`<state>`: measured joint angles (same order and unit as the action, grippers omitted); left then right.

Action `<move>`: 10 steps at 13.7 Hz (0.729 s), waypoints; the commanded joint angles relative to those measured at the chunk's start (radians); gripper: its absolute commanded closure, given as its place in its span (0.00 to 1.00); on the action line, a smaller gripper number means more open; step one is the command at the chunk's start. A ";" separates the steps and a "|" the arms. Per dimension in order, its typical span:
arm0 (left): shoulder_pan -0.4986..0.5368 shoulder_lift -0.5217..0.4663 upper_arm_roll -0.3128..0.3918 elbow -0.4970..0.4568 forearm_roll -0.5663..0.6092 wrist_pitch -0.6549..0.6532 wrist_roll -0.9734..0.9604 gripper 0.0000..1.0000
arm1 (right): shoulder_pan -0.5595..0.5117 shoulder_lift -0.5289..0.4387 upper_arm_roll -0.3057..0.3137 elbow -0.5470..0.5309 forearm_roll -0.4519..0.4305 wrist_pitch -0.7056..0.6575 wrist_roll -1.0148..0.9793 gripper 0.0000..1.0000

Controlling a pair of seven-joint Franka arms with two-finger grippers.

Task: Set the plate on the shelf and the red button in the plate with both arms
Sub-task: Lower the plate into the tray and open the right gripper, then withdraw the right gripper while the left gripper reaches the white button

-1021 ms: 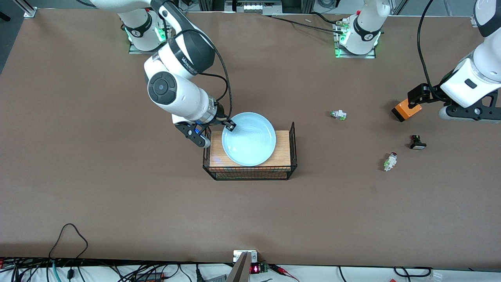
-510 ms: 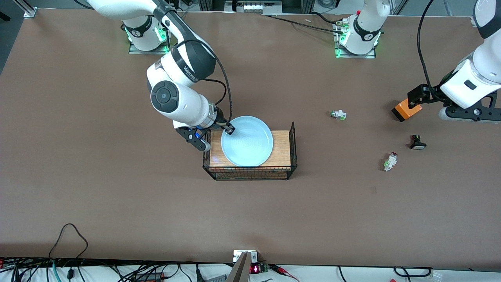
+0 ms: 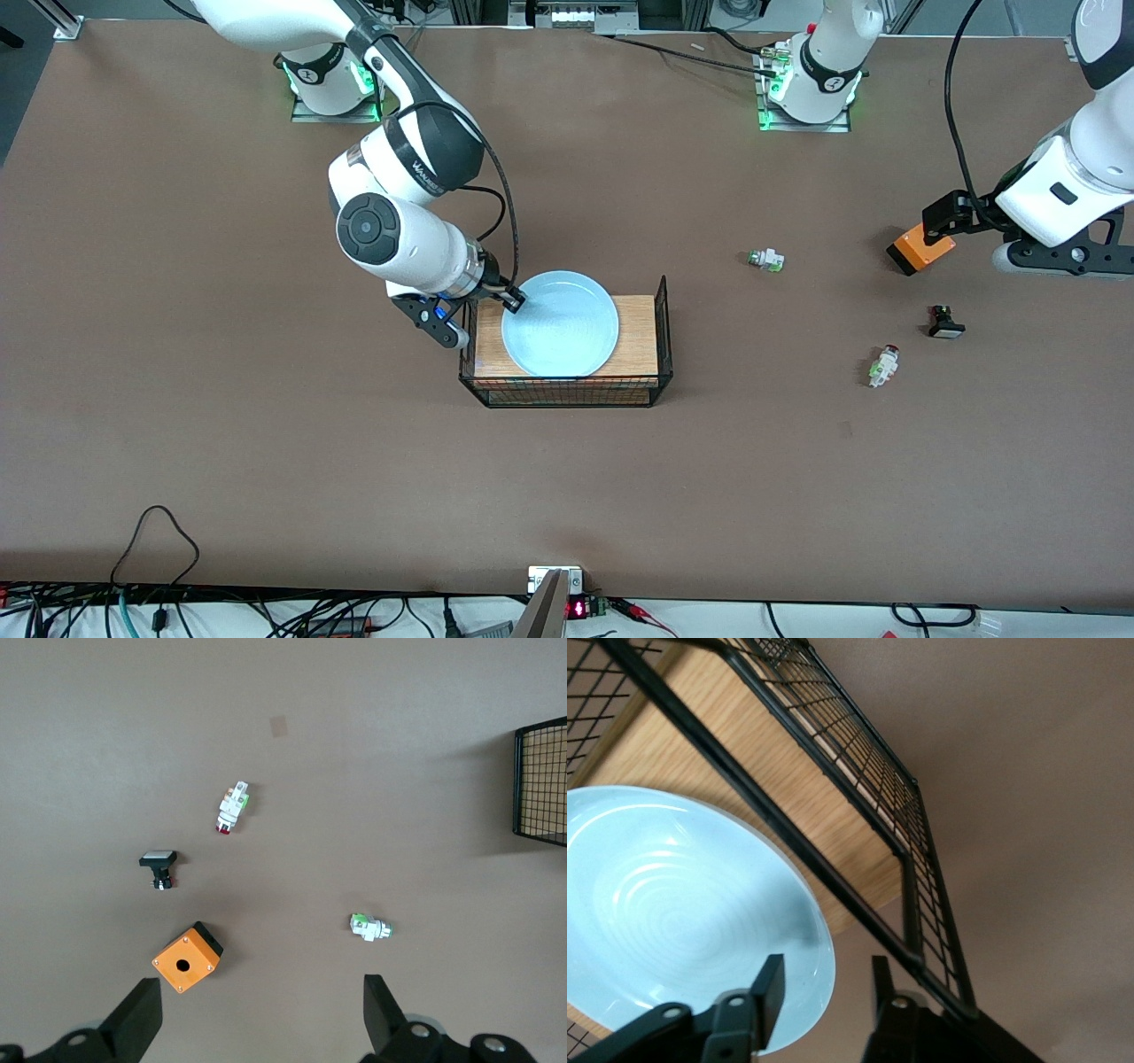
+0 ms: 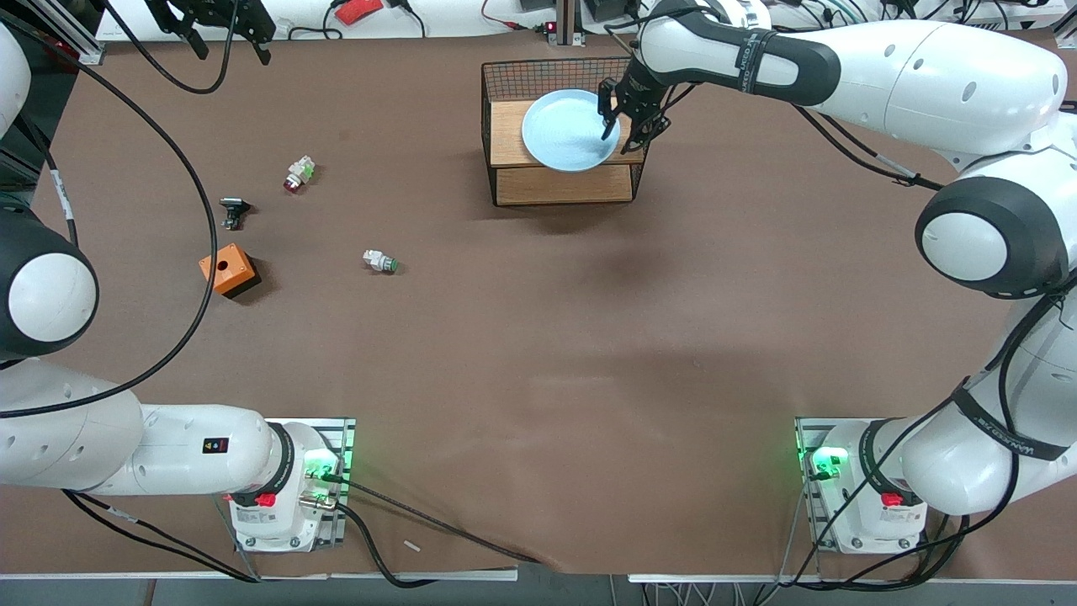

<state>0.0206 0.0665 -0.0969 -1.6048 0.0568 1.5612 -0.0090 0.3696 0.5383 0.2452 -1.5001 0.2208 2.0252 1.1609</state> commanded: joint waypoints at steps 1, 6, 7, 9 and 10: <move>0.007 0.088 -0.003 0.023 -0.015 -0.067 -0.005 0.00 | 0.008 -0.037 -0.003 -0.002 -0.012 -0.008 -0.004 0.00; 0.091 0.330 0.006 0.020 0.002 0.050 0.038 0.00 | 0.000 -0.155 -0.004 0.001 -0.014 -0.106 -0.012 0.00; 0.093 0.369 0.009 0.019 0.003 0.112 0.102 0.00 | -0.005 -0.181 -0.004 0.001 -0.015 -0.124 -0.014 0.00; 0.097 0.447 0.008 0.011 0.063 0.251 0.232 0.00 | -0.024 -0.228 -0.006 0.001 -0.040 -0.161 -0.024 0.00; 0.105 0.478 0.008 0.002 0.064 0.301 0.301 0.00 | -0.049 -0.247 -0.006 0.000 -0.055 -0.187 -0.061 0.00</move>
<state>0.1209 0.4957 -0.0811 -1.6180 0.0887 1.8017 0.1812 0.3576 0.3341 0.2397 -1.4869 0.1930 1.8792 1.1517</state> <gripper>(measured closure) 0.000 0.000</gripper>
